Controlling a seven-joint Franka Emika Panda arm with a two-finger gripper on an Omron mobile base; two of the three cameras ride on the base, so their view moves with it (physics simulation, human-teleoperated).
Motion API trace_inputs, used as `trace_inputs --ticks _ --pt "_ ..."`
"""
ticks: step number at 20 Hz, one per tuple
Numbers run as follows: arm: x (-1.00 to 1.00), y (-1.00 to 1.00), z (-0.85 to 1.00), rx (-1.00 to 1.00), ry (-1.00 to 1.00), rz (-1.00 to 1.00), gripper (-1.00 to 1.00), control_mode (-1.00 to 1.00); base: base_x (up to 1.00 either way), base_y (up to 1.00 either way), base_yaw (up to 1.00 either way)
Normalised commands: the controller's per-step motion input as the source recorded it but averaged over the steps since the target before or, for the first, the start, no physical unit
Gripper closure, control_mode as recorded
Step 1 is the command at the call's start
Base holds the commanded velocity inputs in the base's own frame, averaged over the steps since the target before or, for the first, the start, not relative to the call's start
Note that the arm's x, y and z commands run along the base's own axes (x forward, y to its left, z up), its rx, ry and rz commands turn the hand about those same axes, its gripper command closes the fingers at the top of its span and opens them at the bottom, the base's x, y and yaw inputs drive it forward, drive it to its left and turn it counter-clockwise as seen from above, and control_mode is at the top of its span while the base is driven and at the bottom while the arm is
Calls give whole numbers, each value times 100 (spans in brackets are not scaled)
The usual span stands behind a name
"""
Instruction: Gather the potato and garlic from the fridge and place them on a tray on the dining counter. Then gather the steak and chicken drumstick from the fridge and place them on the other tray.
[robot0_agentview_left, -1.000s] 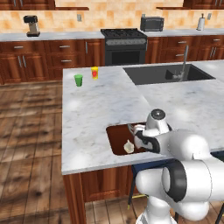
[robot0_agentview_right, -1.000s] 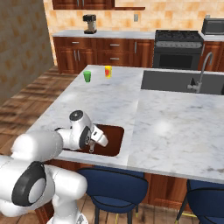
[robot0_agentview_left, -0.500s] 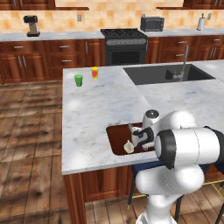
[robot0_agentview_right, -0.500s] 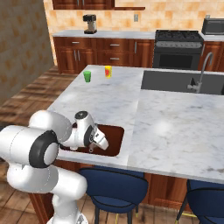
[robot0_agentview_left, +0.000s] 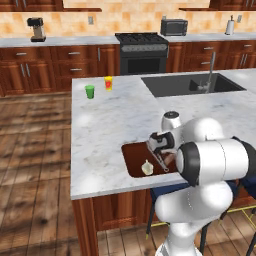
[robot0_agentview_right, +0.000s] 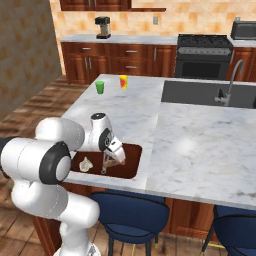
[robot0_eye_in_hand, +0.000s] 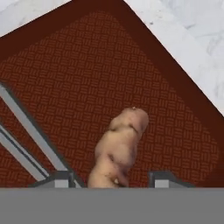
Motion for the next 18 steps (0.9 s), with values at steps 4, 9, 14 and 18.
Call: trace_inputs --ticks 4,9,14,18 --pt "-21 0 83 0 0 -7 -100 -100 0 0 0" --pt "-69 0 59 0 -3 0 -100 -100 0 0 0" --pt "-100 11 26 -1 -29 17 -100 -100 0 0 0" --pt "-89 20 78 0 -50 26 -100 -100 0 0 0"
